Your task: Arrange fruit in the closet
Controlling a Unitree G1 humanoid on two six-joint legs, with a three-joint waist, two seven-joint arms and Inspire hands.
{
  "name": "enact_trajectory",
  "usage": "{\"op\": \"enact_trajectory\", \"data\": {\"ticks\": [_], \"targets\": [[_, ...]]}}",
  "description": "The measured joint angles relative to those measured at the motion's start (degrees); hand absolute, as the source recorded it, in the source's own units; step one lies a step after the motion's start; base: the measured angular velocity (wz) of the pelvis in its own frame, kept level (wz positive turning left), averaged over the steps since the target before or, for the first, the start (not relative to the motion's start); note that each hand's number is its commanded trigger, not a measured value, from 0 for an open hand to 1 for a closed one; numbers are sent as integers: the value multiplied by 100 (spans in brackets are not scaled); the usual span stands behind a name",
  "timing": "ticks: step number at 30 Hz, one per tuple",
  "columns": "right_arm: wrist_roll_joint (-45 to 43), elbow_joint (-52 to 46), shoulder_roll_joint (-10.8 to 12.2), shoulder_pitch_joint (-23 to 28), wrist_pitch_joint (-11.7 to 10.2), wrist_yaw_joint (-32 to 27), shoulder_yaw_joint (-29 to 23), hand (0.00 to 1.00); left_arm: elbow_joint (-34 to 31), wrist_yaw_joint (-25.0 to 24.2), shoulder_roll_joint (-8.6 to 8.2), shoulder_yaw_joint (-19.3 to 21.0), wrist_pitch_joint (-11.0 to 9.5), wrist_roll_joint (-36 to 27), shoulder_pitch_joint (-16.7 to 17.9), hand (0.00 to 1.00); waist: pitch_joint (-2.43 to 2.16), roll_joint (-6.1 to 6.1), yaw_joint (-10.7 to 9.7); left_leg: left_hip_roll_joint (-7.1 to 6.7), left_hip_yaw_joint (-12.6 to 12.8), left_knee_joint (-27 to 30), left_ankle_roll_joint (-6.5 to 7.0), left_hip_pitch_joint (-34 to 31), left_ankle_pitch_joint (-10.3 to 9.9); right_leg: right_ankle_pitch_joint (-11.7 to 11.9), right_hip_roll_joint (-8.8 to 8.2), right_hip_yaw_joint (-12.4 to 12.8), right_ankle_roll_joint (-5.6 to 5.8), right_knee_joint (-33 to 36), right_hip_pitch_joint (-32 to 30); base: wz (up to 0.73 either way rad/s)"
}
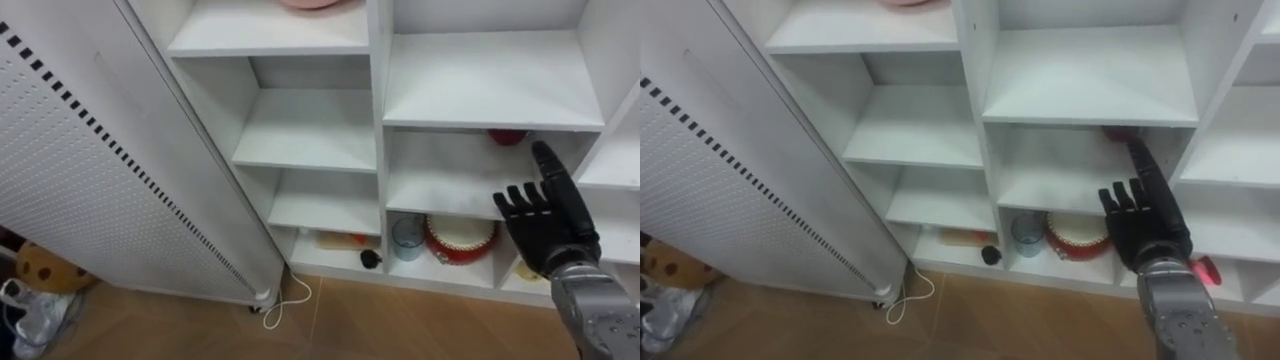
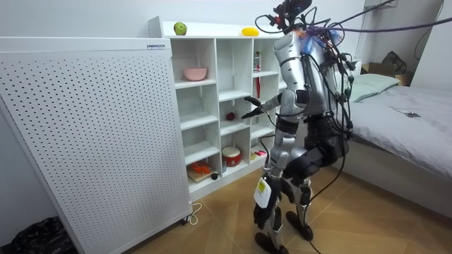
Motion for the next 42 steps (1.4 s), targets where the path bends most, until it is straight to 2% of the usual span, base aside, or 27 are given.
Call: {"op": "enact_trajectory", "data": {"ticks": [3, 4, 10, 12, 16, 18, 20, 23, 25, 27, 28, 30, 32, 34, 37, 42], "targets": [[-134, 398, -4, 57, 87, 111, 7, 0, 169, -87, -1, -2, 3, -15, -9, 0, 43, 56, -13, -12, -14, -190, 3, 374, 1, 19, 39, -29, 52, -223, 387, 0], [-228, 488, -8, 223, 116, 223, 12, 0, 184, -129, 0, 1, 21, -10, 5, 0, 59, 83, -8, -2, -28, -241, 3, 529, 1, 27, 78, -35, 82, -330, 572, -8], [-728, 1176, 22, 1014, 251, 610, 146, 0, 572, -323, -48, 390, -10, 159, -122, 0, 64, 91, 18, -38, -28, -796, -9, 1323, 35, 92, 166, -69, 177, -914, 1375, -4], [-1001, 1426, 23, 1257, 306, 746, 170, 0, 635, -331, -44, 567, -12, 208, -132, 0, 63, 91, -50, -29, -64, -962, -25, 1577, 44, 116, 226, -123, 211, -1139, 1679, 7], [-1592, 1643, 65, 1954, 470, 904, 585, 0, 880, -298, -39, 851, -19, 292, -166, 0, 57, -1, -182, -43, -47, -1419, -71, 2218, 79, 165, 281, -203, 262, -1588, 2323, -2], [-2006, 1746, 178, 2263, 474, 932, 668, 0, 926, -288, -22, 1013, -68, 395, -119, 0, 33, -89, -226, -27, -46, -1598, -106, 2556, 101, 247, 359, -201, 270, -1827, 2659, -3], [-2555, 1746, 318, 2697, 559, 1046, 801, 0, 972, -259, -18, 1186, -136, 415, -31, 0, -55, -223, -388, -27, -80, -1825, -139, 2931, 120, 312, 457, -303, 289, -2206, 3129, 7], [-3189, 1766, 416, 3207, 600, 1137, 840, 0, 981, -151, -59, 1393, -180, 677, 98, 0, -142, -371, -512, -4, -161, -2075, -161, 3427, 132, 439, 583, -392, 319, -2661, 3759, 8], [-3464, 1870, 422, 3435, 599, 1204, 909, 0, 912, -78, -63, 1487, -225, 873, 175, 0, -159, -419, -600, 0, -201, -2182, -166, 3665, 133, 502, 636, -481, 345, -2921, 4108, 13], [-3641, 1909, 449, 3647, 610, 1236, 943, 0, 847, -48, -68, 1633, -247, 1079, 242, 0, -159, -479, -621, -2, -221, -2342, -185, 3915, 146, 541, 654, -481, 363, -3055, 4348, 1], [-3825, 1897, 460, 3764, 637, 1270, 952, 0, 796, -41, -66, 1696, -238, 1230, 252, 0, -177, -504, -681, 0, -222, -2440, -188, 4040, 147, 597, 685, -487, 366, -3193, 4503, 0], [-3840, 1874, 483, 3900, 706, 1311, 944, 0, 774, 7, -69, 1783, -235, 1278, 309, 0, -179, -512, -809, -16, -305, -2554, -195, 4225, 152, 709, 745, -568, 379, -3478, 4812, 9], [-3829, 1772, 503, 4141, 722, 1311, 944, 0, 644, 57, -107, 1898, -221, 1261, 329, 0, -205, -553, -838, -17, -297, -2697, -206, 4462, 160, 776, 789, -527, 386, -3653, 5046, -3], [-3935, 1741, 605, 4271, 724, 1315, 923, 0, 592, 71, -172, 2106, -223, 1256, 362, 0, -212, -570, -897, -17, -299, -2736, -214, 4616, 164, 794, 812, -512, 386, -3727, 5201, -9], [-4159, 1771, 815, 4400, 790, 1395, 767, 0, 653, 71, -301, 2366, -227, 1251, 386, 0, -213, -573, -965, -16, -300, -2797, -229, 4863, 164, 800, 833, -477, 378, -3792, 5422, -13], [-4422, 1762, 987, 4773, 842, 1538, 782, 0, 816, 64, -354, 2539, -234, 1229, 345, 0, -220, -515, -954, 8, -294, -2852, -247, 5010, 152, 822, 886, -285, 357, -3811, 5501, -13]]}}
